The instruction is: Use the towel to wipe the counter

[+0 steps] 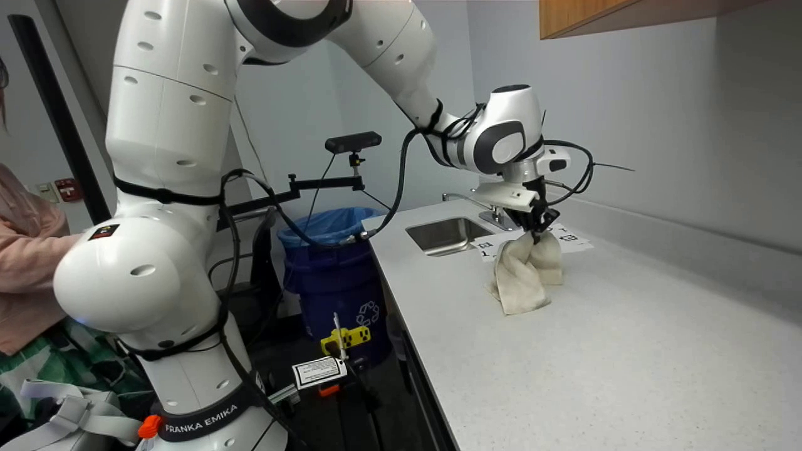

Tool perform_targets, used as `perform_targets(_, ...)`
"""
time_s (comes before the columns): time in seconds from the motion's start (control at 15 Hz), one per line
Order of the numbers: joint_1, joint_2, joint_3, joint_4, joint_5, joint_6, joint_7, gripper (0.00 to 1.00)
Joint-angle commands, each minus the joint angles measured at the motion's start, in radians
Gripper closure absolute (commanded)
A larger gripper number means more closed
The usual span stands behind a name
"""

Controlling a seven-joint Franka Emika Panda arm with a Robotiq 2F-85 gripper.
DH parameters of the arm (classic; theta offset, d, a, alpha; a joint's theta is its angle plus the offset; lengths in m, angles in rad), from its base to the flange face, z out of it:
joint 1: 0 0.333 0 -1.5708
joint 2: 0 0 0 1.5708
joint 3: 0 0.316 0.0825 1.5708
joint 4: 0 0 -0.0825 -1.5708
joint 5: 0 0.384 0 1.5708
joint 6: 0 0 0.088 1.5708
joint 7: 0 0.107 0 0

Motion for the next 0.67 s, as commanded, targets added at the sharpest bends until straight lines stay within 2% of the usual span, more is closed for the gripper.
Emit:
perform_targets(0.0,0.052,-0.085,-0.085,0.004,-0.151,-0.063,0.048,0.99)
perform_targets(0.27,0.091,-0.146,-0.14,0.043,-0.341,-0.138,0.105,0.99)
perform_targets(0.6,0.114,-0.175,-0.131,0.109,-0.479,-0.213,0.156,0.99)
